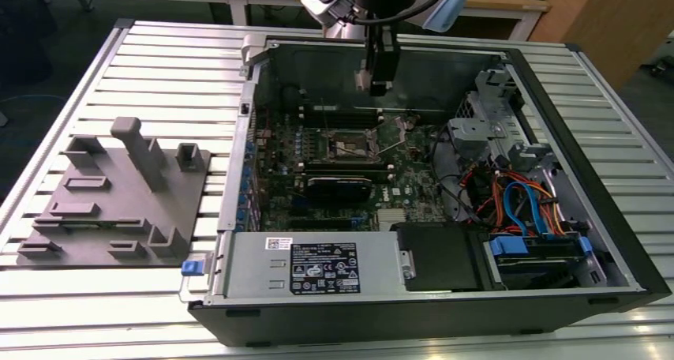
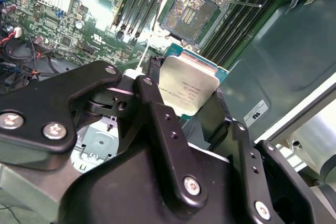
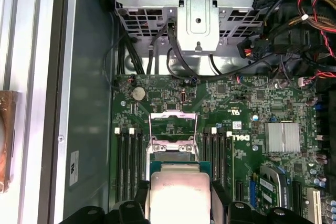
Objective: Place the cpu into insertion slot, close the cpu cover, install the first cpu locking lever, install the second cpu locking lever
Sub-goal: 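Place the cpu into insertion slot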
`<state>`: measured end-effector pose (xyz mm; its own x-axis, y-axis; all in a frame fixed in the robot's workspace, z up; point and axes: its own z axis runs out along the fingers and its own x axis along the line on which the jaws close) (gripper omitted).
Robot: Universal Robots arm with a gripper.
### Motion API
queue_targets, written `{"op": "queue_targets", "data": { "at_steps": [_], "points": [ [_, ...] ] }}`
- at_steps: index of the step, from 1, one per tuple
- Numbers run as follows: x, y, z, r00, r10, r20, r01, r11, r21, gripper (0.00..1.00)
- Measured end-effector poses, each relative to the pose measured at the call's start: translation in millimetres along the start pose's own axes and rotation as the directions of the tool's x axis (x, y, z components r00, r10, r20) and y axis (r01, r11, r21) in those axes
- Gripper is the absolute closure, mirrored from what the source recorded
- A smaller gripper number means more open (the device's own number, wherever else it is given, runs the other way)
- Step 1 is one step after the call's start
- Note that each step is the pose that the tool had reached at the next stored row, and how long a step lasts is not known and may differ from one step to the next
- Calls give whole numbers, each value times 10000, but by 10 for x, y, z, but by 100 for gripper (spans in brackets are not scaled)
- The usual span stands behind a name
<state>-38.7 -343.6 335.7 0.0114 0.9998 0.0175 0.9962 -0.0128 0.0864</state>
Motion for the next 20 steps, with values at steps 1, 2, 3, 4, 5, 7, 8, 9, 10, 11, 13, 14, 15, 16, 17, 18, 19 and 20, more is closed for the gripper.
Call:
{"op": "queue_targets", "data": {
  "at_steps": [1, 2, 3, 4, 5, 7, 8, 9, 10, 11, 13, 14, 15, 16, 17, 18, 19, 20],
  "points": [
    [0, 0, 7, 10000, 0, 1, 0, 10000, 1, 46],
    [0, -1, 16, 10000, 0, 1, 0, 10000, 0, 46],
    [0, -2, 23, 10000, 0, 1, 0, 10000, 0, 46],
    [0, -2, 30, 10000, 0, 2, 0, 10000, 0, 46],
    [0, -3, 37, 10000, 0, 2, 0, 10000, 1, 46],
    [-1, -4, 48, 10000, 0, 2, 0, 10000, 1, 46],
    [-1, -4, 52, 10000, -1, 3, 1, 10000, 1, 46],
    [-1, -4, 53, 10000, -1, 4, 1, 10000, 2, 46],
    [-1, -5, 62, 10000, 0, 2, 0, 10000, 1, 46],
    [-1, -6, 69, 10000, 0, 2, 0, 10000, 0, 46],
    [-1, -6, 71, 10000, 0, 2, 0, 10000, 1, 46],
    [-1, -6, 74, 10000, -1, 1, 1, 10000, 0, 46],
    [-1, -6, 76, 10000, -1, 1, 1, 10000, 0, 46],
    [-1, -6, 77, 10000, -1, 2, 1, 10000, 0, 46],
    [-1, -7, 80, 10000, 0, 2, 0, 10000, 0, 46],
    [-1, -7, 83, 10000, 0, 2, 0, 10000, 1, 46],
    [-1, -7, 84, 10000, 0, 3, 0, 10000, 1, 46],
    [-1, -7, 88, 10000, 0, 2, 0, 10000, 1, 46]
  ]
}}
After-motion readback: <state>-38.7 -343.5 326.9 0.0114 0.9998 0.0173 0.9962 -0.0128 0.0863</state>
